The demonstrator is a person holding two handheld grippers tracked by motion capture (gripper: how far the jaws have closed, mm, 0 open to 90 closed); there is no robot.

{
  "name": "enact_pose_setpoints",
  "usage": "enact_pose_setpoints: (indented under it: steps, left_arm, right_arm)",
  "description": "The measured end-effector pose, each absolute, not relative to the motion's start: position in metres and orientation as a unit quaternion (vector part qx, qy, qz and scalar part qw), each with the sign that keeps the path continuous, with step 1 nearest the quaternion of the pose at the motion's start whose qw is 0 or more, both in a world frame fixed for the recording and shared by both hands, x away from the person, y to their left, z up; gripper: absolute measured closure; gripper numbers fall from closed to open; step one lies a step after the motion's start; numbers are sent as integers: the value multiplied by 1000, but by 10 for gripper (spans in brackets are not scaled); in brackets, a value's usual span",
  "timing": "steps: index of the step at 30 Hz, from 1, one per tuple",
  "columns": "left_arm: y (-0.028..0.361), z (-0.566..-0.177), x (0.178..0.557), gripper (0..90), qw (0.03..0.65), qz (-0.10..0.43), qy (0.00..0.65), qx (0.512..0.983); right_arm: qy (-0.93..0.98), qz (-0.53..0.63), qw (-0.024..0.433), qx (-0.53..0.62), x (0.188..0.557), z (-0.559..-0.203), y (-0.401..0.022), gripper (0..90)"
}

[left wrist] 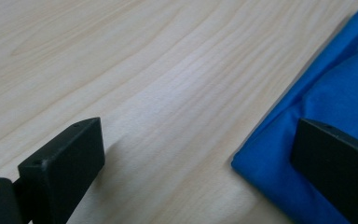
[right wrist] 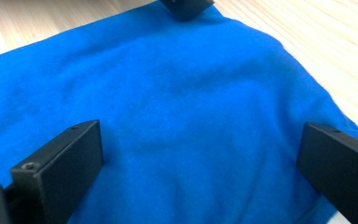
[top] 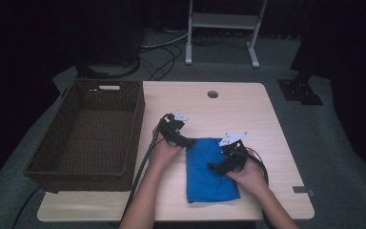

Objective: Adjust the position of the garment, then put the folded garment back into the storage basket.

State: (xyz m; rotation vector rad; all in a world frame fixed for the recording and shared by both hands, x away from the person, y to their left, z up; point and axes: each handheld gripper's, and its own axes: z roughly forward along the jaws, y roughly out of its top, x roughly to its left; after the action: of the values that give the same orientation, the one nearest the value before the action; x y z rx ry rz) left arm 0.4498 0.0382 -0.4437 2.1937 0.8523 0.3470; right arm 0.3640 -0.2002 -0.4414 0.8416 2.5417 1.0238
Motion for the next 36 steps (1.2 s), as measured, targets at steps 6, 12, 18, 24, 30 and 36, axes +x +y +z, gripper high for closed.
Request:
enact_pose_setpoints:
  steps: [6,12,18,24,30,36]
  left_arm:
    - [45,-444,453,22,372,139,343,851]
    - [49,-444,456,22,372,139,342,852]
    - [53,-443,456,22,374,138,347,849]
    - [59,-436,450,22,395,142,359,833]
    - [65,-423,431,22,411,157,364,821]
    - [72,-419,409,22,428,150,373,810]
  right_arm:
    - [872,367,132,294,366,-444,-189,0]
    - [873,367,131,294,369,-444,-186,0]
    - [873,371,130,289,372,-445,-184,0]
    - [872,373,131,288,373,-445,-183,0]
    - [870,374,133,291,376,-445,-180,0]
    - [870,375,133,292,382,-445,-177,1]
